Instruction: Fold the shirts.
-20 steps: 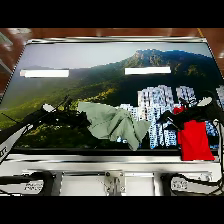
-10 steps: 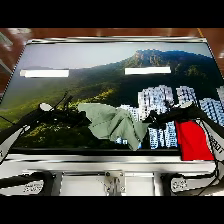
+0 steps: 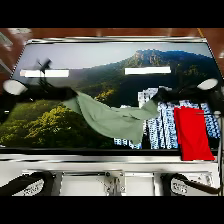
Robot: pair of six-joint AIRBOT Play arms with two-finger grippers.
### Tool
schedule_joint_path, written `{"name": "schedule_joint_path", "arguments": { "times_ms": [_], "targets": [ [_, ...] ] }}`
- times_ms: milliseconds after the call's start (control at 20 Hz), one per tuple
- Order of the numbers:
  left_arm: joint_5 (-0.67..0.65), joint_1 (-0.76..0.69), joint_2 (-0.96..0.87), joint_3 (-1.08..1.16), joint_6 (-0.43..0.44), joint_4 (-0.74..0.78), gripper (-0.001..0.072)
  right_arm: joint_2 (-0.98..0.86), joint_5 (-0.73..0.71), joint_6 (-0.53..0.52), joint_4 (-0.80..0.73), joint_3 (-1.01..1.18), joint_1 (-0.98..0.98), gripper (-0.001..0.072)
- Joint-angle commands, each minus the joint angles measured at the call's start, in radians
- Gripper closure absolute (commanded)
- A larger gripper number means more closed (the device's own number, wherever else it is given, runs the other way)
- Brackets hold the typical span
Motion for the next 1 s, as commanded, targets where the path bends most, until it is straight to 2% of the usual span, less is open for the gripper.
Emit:
{"name": "schedule_joint_path", "arguments": {
  "times_ms": [0, 200, 350, 450, 550, 700, 800, 950],
  "targets": [
    [0.019, 0.048, 0.142, 0.323, -0.013, 0.095, 0.0672, 0.204, -0.085, -0.061, 0.005, 0.244, -0.002, 0.0653],
    [0.058, 0.073, 0.237, 0.628, -0.014, 0.144, 0.0672, 0.402, -0.235, -0.048, -0.009, 0.448, -0.002, 0.0654],
    [0.058, 0.073, 0.306, 0.698, -0.015, 0.219, 0.0672, 0.502, -0.24, -0.009, -0.086, 0.511, -0.002, 0.0654],
    [0.031, 0.073, 0.349, 0.698, -0.057, 0.317, 0.0672, 0.56, -0.214, 0.052, -0.188, 0.517, -0.002, 0.0653],
    [-0.02, 0.073, 0.37, 0.698, -0.106, 0.447, 0.0672, 0.602, -0.135, 0.13, -0.315, 0.516, -0.002, 0.0653],
    [-0.047, 0.073, 0.365, 0.698, -0.139, 0.62, 0.0672, 0.617, 0.105, 0.185, -0.439, 0.516, -0.002, 0.0654],
    [0.002, 0.073, 0.328, 0.698, -0.139, 0.671, 0.0672, 0.59, 0.288, 0.214, -0.45, 0.515, -0.002, 0.0654],
    [0.066, 0.071, 0.227, 0.698, -0.139, 0.669, 0.0672, 0.494, 0.497, 0.346, -0.434, 0.511, -0.001, 0.0654]
  ]
}}
